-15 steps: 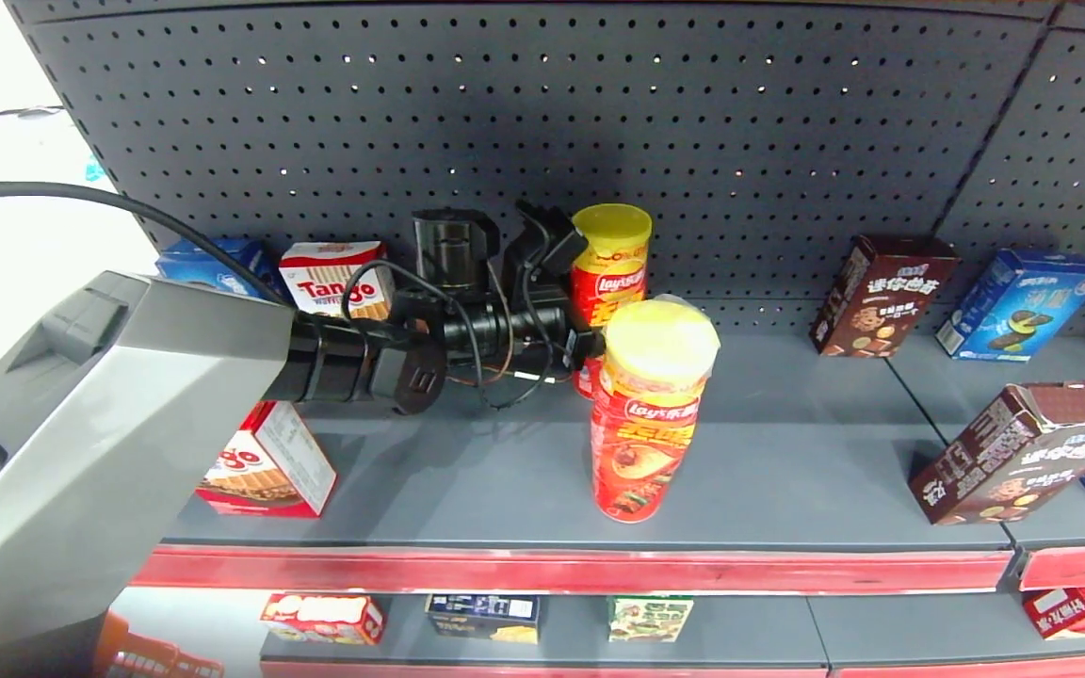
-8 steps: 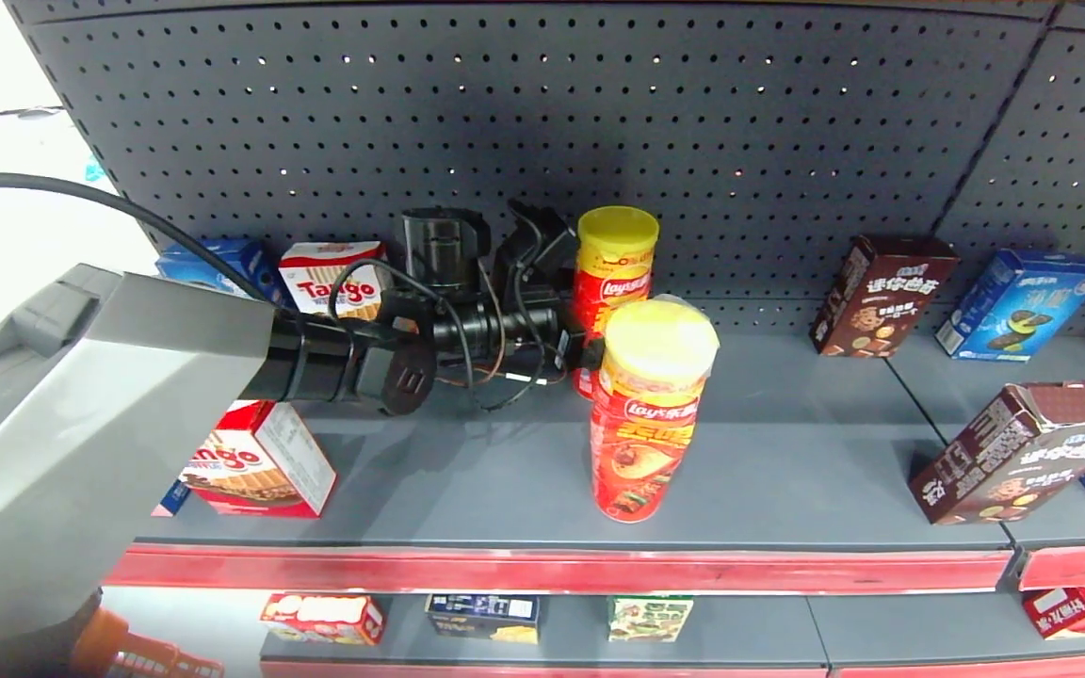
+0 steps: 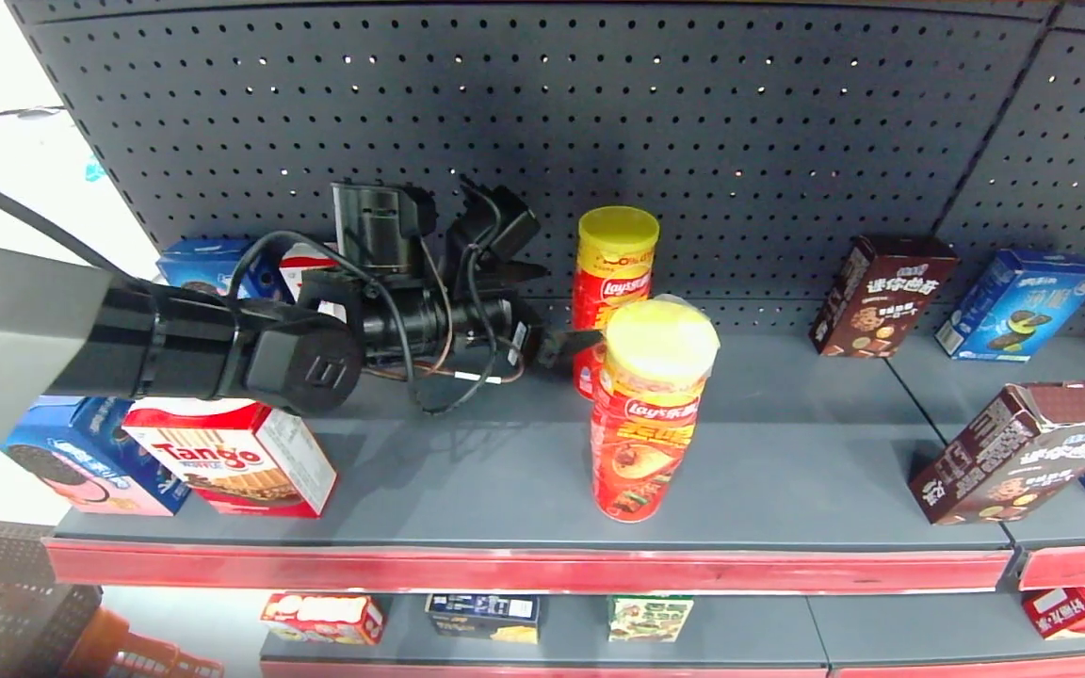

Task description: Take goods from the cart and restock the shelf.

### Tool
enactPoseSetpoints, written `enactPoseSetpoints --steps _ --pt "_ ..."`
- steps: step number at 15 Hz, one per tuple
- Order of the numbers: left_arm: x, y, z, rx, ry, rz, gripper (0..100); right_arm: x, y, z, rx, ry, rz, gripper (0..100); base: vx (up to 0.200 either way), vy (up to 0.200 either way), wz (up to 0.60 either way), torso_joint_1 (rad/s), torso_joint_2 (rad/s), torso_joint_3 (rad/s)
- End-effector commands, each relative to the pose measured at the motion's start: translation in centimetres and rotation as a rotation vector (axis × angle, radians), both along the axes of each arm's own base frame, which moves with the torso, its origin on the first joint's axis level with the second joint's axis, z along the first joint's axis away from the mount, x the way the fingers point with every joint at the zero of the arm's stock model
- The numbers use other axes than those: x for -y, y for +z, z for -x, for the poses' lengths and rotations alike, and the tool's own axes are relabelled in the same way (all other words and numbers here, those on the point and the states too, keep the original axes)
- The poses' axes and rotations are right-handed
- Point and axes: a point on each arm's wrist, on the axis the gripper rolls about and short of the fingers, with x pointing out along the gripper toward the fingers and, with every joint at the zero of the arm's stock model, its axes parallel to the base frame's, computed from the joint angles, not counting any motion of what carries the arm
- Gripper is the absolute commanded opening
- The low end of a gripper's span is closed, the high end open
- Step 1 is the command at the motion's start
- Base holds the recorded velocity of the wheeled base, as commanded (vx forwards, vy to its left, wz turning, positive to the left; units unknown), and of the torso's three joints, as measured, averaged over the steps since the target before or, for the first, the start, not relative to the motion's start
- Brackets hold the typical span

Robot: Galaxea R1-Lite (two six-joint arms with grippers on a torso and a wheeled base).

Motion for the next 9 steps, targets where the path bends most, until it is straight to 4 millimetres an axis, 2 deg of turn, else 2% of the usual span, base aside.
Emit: enactPoseSetpoints --steps 1,5,9 --pt "-0.92 1.08 1.71 0.032 0.016 -0.029 100 0.00 0.00 -0.01 -0.002 0.000 0.001 100 0.000 0.000 0.00 0.000 0.00 0.000" --pt "-1.16 0.46 1.88 0.074 0.126 -0.114 100 0.00 0.00 -0.01 -0.002 0.000 0.001 100 0.000 0.000 0.00 0.000 0.00 0.000" --pt "-0.69 0.29 1.91 0.084 0.160 -0.130 100 0.00 0.00 -0.01 -0.002 0.000 0.001 100 0.000 0.000 0.00 0.000 0.00 0.000"
